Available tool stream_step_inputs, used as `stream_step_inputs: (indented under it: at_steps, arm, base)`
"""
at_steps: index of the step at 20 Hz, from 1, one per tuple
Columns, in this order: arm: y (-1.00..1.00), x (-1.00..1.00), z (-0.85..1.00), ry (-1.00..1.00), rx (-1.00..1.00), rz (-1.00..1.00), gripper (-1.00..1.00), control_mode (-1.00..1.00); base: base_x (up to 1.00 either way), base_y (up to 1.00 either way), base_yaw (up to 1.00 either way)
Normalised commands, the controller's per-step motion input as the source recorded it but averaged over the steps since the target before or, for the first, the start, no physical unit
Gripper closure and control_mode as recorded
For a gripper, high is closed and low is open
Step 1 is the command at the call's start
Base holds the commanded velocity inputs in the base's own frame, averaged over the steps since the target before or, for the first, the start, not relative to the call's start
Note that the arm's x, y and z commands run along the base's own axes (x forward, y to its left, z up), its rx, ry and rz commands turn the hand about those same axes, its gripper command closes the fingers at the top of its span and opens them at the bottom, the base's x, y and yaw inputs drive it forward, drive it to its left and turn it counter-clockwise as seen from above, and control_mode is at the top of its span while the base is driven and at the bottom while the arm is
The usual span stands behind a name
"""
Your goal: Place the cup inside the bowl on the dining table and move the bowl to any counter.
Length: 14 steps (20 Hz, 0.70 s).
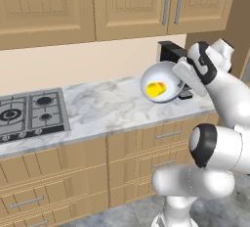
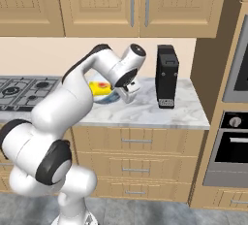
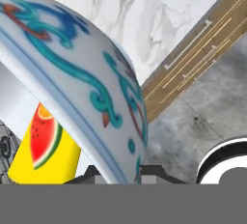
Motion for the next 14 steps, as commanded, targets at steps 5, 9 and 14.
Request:
stream_step_inputs:
  at_steps: [5,9,14]
  arm:
    - [0.08,0.0,0.0,0.0,0.17,-0.1,1.0,-1.0]
    - [0.13,0.0,0.0,0.0,0.23,-0.07,1.0,-1.0]
    - [0.14,0.0,0.0,0.01,0.13,-0.05,1.0,-1.0]
  base:
    - [0.0,0.0,0.0]
    - [0.0,0.0,0.0]
    - [0.0,0.0,0.0]
